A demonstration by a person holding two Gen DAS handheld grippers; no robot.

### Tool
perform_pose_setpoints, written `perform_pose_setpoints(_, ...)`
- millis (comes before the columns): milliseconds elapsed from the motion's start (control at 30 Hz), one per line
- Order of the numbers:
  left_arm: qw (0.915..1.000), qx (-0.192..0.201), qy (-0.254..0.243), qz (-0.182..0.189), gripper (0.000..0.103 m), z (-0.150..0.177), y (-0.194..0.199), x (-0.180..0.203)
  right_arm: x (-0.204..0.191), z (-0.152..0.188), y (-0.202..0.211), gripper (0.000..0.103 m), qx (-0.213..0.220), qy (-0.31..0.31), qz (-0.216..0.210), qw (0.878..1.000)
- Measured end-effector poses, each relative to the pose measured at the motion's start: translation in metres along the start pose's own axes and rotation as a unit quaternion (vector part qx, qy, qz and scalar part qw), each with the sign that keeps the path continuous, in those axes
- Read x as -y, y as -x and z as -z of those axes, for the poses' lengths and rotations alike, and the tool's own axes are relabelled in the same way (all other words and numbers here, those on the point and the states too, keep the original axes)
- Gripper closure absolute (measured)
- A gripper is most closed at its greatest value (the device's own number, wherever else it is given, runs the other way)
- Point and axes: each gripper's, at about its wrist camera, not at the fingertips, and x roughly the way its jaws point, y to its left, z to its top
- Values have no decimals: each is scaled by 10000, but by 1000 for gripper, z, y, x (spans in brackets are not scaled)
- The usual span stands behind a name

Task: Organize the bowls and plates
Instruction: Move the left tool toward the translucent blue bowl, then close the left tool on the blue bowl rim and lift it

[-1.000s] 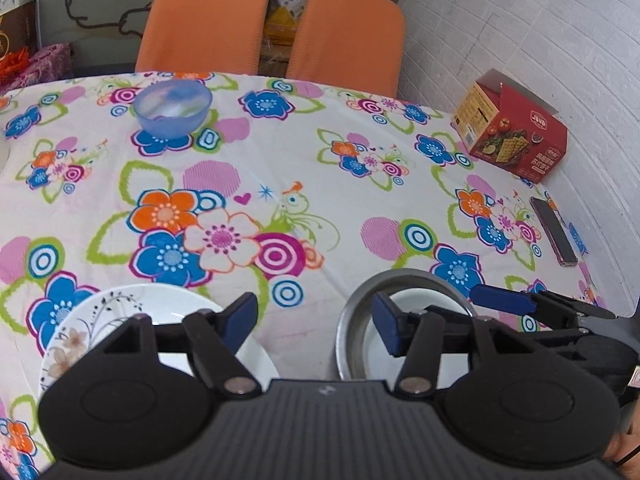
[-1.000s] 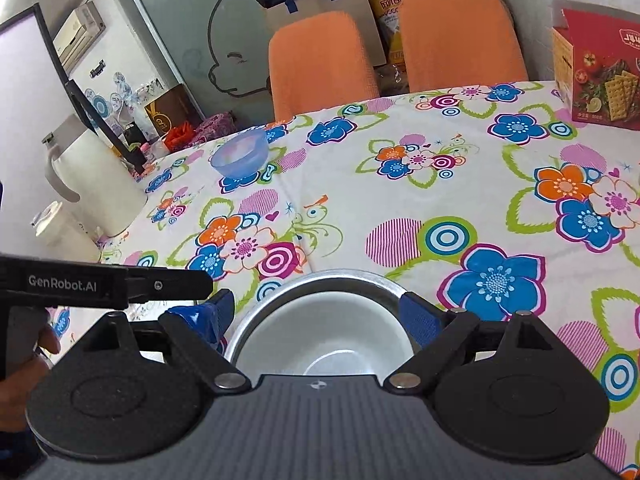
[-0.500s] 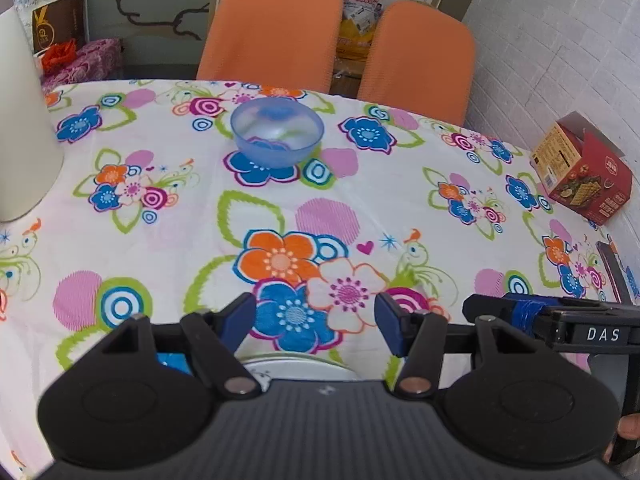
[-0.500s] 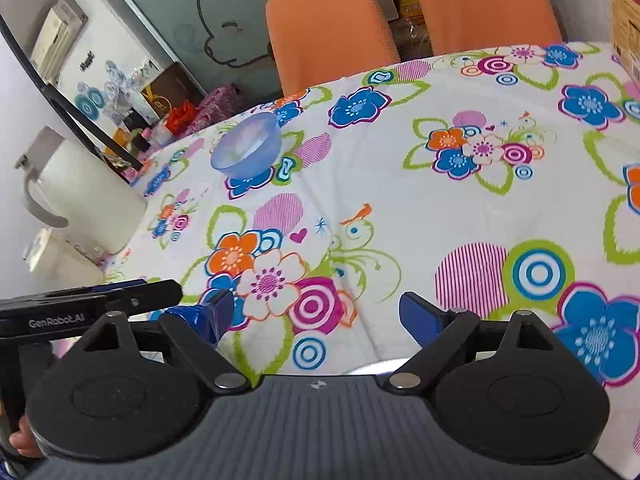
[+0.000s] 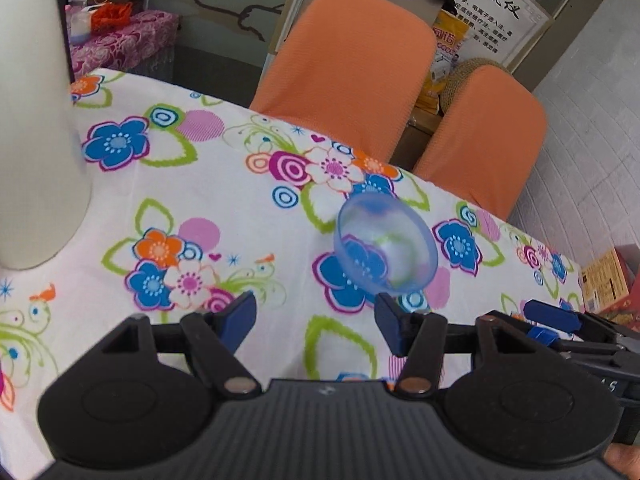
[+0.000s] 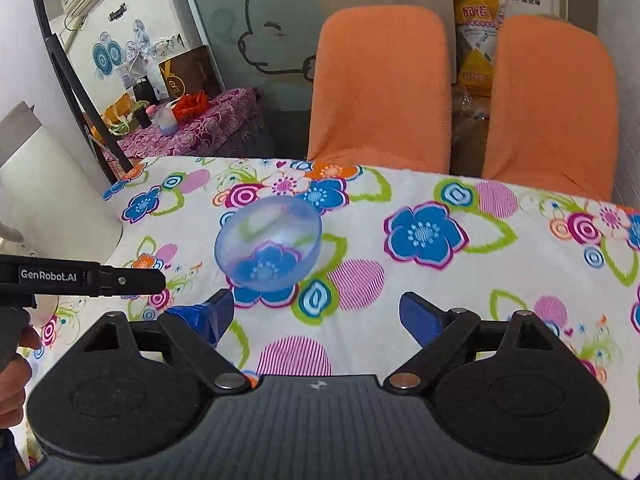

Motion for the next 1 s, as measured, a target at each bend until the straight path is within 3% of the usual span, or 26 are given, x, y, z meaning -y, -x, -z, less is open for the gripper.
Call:
perform_pose_setpoints(200, 9998, -159, 134, 81, 47, -32, -58, 7, -9, -21, -66, 26, -313, 644, 414, 9966)
perform_pose_setpoints(367, 9989, -458, 102, -94, 47, -39, -98, 9, -4, -22, -96, 26, -489, 661, 310, 9961)
perform_pose_setpoints(567, 9993, -328, -84, -157, 44, -38, -102, 10, -6, -19, -111, 25, -531, 820, 304, 9947)
perform_pose_setpoints(800, 9987, -256, -402, -206, 37, -33, -104, 17, -6, -8, -111, 21, -84, 819, 283, 9962)
perform_pose_setpoints(933, 9981, -281, -473, -269, 35, -31, -104, 20, -8, -19, -112, 22, -424, 863, 266, 9950)
perform_pose_setpoints(1000, 9987, -333, -346, -152, 35, -33, -103, 18, -14, -17, -104, 22, -252, 971, 85, 9949)
